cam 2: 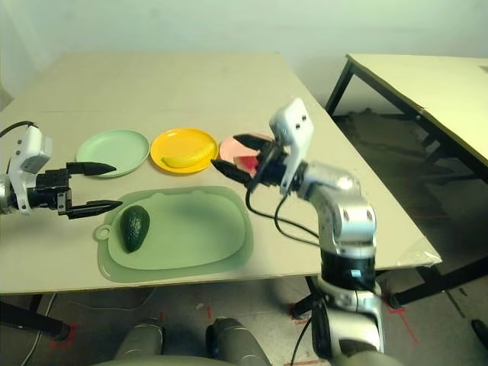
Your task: Place the fruits into color-matched plates.
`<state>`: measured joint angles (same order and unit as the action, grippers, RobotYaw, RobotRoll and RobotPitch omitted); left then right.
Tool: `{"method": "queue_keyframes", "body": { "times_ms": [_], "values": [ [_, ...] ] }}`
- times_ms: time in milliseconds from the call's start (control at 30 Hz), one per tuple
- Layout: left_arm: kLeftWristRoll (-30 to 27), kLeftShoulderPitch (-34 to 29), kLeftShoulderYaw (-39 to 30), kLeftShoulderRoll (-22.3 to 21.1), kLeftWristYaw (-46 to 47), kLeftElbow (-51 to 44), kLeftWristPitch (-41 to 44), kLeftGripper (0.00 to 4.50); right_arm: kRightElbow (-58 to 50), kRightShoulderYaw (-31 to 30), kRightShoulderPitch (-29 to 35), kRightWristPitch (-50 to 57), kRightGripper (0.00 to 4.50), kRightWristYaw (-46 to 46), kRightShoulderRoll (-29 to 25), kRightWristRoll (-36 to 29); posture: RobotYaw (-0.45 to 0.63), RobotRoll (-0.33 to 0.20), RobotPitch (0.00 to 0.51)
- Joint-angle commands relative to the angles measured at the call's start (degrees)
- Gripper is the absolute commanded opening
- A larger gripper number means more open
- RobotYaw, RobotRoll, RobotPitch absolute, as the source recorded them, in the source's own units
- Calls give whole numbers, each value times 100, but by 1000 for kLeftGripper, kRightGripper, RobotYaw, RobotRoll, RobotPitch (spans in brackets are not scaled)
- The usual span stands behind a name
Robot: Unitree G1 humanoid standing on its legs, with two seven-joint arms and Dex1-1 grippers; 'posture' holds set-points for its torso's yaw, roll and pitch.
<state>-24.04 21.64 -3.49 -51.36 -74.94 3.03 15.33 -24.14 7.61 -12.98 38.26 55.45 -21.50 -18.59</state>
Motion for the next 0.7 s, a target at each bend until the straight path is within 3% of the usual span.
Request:
{"method": "queue_keyframes", "body": {
  "times_ms": [33,233,333,533,700],
  "values": [
    [287,121,168,-178,-324,168,-459,4500,-215,-43,588,-449,4446,24,-137,-233,68,0,59],
    [798,474,434,-281,-794,617,-1552,4500,190,286,1435,-1807,4446,198,46,-673,70,0,59],
    [1320,835,758,-257,-1031,1125,-2680,4500,516,213,1684,-2795,4446,762,-20,-765,67,0,57],
    [1879,1793,1392,168,-1453,2219,-4652,4500,1041,-333,2077,-4177,4446,1864,-389,-647,60,0,50],
    [2063,2409,1909,500,-1740,2880,-5855,4500,1271,-495,2072,-4478,4446,1873,-492,-690,47,0,47]
  ]
}}
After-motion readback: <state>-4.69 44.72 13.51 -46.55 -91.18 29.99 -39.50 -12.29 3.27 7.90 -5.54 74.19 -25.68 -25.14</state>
